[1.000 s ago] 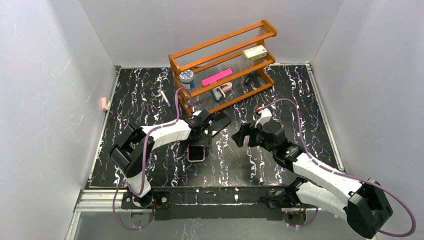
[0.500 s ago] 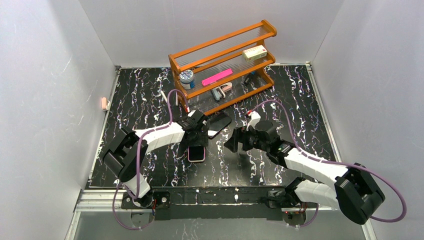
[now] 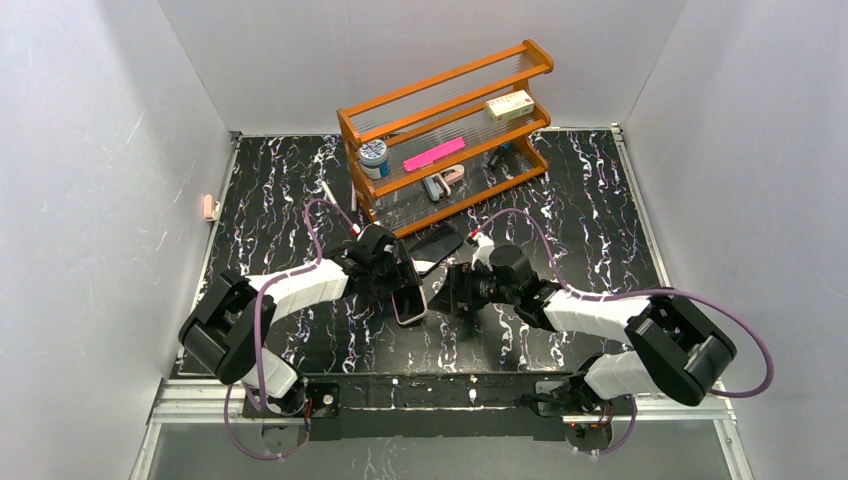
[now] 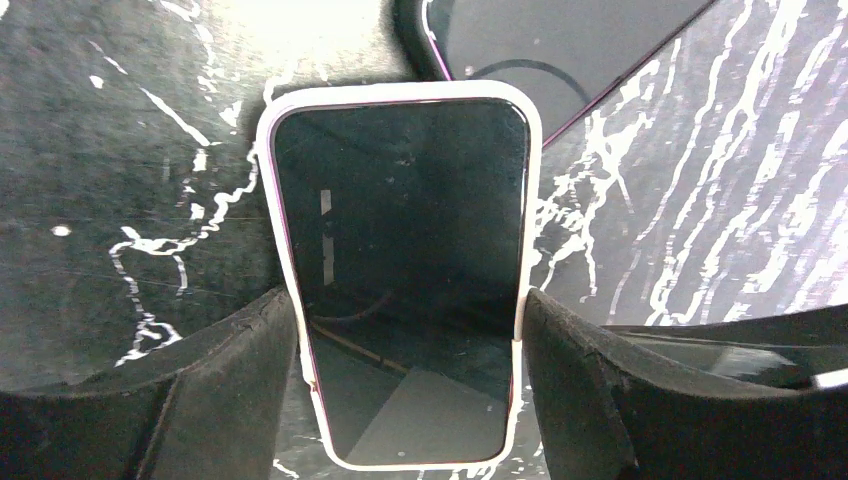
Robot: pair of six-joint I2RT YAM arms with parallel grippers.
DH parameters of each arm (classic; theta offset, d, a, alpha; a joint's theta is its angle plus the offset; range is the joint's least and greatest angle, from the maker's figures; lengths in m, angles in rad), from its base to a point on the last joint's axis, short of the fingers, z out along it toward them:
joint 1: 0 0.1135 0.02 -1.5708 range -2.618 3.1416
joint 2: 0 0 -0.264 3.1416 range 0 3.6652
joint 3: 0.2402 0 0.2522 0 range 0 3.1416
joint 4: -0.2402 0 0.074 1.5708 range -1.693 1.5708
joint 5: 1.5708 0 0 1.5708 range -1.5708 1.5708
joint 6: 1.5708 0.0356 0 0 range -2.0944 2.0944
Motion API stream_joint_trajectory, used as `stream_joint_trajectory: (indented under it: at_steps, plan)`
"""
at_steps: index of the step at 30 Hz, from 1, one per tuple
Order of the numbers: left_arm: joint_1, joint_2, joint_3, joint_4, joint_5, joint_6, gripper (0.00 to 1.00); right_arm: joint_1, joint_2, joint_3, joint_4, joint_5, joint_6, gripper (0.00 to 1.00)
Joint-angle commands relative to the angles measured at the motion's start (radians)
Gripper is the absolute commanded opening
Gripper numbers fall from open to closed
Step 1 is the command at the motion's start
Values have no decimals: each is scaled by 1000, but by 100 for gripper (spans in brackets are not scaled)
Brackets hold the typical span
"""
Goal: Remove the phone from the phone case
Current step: Pick up the phone at the center of the board.
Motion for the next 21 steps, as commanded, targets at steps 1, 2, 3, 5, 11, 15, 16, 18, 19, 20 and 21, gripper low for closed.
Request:
stream_joint_trajectory:
  at_steps: [1,2,3,5,11,15,16,18,19,20,21]
  plan:
    - [4,-18,-57,83,83,-153,34,21,48,15,117,-28,37,96]
    - [4,-18,-69,103,90,-179,34,25,58,14,132,-23,42,95]
    - [4,-19,-82,143,98,-209,33,29,65,11,147,-18,46,94]
    - [4,-17,-112,205,118,-270,32,38,78,3,174,-2,55,93]
    - [4,-20,-183,352,145,-427,29,68,93,-32,258,56,65,84]
    - [3,-47,-209,411,144,-488,29,72,96,-53,302,61,55,70]
    - [4,-53,-210,418,145,-496,29,72,98,-57,320,60,53,65]
    - [3,-63,-209,427,154,-503,29,71,95,-69,346,58,49,51]
    - [3,-66,-209,430,158,-505,30,72,92,-76,357,60,46,45]
    - [3,-68,-209,434,163,-505,31,71,89,-82,367,61,42,41]
    - [3,-69,-210,437,169,-505,31,71,85,-87,380,58,37,36]
